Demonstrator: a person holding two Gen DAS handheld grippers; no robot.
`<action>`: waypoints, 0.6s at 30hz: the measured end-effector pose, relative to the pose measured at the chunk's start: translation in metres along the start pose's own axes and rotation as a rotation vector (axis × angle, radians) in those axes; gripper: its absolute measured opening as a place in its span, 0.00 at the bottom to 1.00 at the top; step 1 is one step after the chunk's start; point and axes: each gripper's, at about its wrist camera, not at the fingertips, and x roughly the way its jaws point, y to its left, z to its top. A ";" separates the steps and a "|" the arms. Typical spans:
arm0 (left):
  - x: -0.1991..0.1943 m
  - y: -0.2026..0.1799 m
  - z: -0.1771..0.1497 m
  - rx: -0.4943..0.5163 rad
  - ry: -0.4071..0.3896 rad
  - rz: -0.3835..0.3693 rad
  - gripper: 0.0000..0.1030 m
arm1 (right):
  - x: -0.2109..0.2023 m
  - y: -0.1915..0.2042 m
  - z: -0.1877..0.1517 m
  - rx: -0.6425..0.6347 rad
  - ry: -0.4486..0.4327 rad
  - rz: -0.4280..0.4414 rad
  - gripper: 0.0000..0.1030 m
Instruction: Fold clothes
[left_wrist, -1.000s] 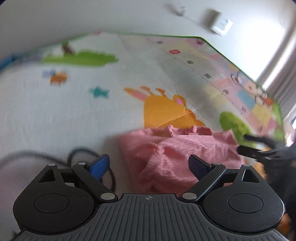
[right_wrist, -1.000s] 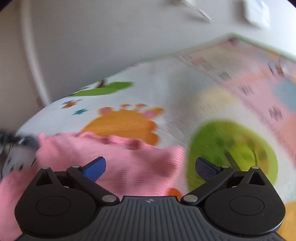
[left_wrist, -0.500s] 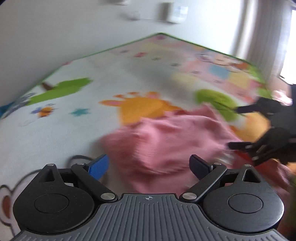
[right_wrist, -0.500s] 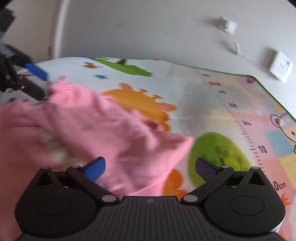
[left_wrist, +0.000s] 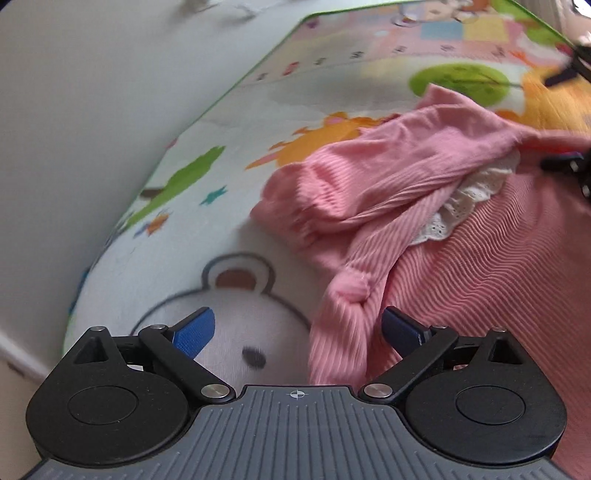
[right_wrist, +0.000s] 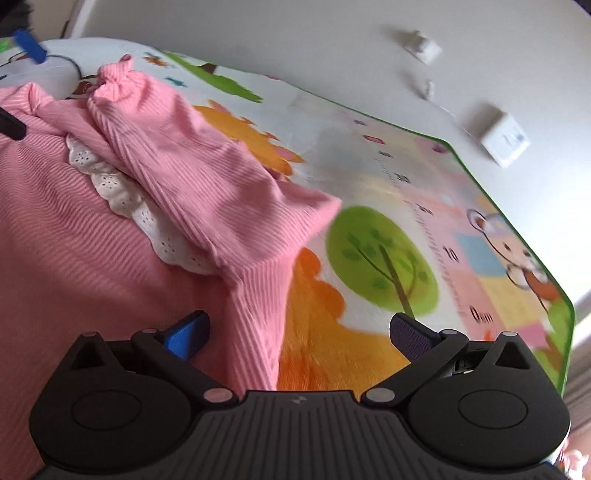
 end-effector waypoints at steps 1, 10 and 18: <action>-0.005 0.001 -0.001 -0.011 -0.010 -0.005 0.96 | -0.006 0.001 -0.003 0.004 -0.007 0.000 1.00; -0.037 -0.010 -0.035 0.000 0.028 -0.079 0.98 | -0.054 -0.009 -0.041 0.047 -0.005 -0.012 1.00; -0.058 0.009 -0.053 -0.086 0.060 -0.099 0.98 | -0.077 -0.025 -0.070 0.107 0.030 -0.037 1.00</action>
